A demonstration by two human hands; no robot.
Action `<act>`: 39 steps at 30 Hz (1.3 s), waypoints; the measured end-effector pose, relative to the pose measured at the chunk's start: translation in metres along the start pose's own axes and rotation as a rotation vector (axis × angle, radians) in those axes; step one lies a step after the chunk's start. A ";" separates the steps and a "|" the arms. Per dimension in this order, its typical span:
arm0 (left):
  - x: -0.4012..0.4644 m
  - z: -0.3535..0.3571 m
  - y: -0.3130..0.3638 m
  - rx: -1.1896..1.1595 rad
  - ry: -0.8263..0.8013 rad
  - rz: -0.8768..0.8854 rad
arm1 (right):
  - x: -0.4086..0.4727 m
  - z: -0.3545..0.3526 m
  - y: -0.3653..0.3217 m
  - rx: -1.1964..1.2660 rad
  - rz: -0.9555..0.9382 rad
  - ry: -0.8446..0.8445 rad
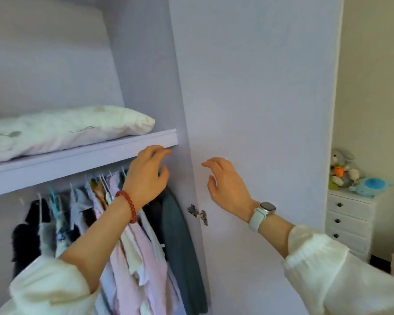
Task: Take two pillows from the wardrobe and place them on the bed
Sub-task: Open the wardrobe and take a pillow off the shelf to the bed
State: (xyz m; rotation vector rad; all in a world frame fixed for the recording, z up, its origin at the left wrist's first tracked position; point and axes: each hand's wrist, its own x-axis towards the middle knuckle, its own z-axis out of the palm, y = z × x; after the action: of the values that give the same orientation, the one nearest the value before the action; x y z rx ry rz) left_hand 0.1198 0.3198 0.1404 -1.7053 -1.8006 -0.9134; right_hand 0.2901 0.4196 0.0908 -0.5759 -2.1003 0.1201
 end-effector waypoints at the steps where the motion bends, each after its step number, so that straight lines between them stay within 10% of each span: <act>1: -0.002 -0.017 -0.022 0.068 0.018 -0.033 | 0.014 0.014 -0.009 0.005 -0.038 -0.034; 9: -0.012 -0.139 -0.198 0.601 0.126 -0.297 | 0.144 0.122 -0.114 -0.047 -0.405 -0.077; 18: 0.017 -0.182 -0.330 0.695 -0.137 -0.377 | 0.259 0.212 -0.201 -0.402 -0.459 -0.098; 39: -0.077 -0.159 -0.110 0.567 0.383 0.021 | 0.063 0.056 -0.177 -0.431 -0.348 0.282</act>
State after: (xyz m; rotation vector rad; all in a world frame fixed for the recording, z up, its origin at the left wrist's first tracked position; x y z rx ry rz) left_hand 0.0032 0.1499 0.1726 -1.1069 -1.5784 -0.5885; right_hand 0.1527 0.2988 0.1602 -0.4356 -1.9193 -0.5909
